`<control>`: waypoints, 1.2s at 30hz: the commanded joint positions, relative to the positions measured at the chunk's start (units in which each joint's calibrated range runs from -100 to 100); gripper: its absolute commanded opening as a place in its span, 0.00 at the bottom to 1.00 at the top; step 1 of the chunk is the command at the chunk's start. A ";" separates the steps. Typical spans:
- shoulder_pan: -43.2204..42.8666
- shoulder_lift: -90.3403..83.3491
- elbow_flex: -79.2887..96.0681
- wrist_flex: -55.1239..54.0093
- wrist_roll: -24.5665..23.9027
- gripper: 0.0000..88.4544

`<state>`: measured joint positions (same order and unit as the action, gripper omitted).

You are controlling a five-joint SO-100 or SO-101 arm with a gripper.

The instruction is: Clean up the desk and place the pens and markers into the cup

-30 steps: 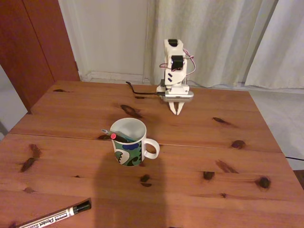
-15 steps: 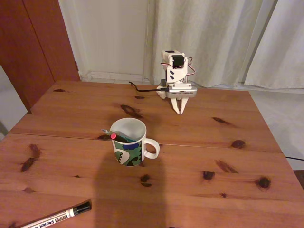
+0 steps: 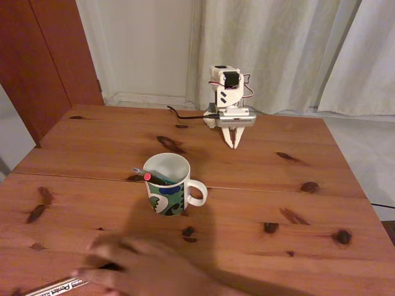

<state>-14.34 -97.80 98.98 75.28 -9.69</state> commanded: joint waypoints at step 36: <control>-0.02 -0.30 0.75 0.72 0.42 0.01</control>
<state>-14.34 -97.80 99.15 75.28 -9.69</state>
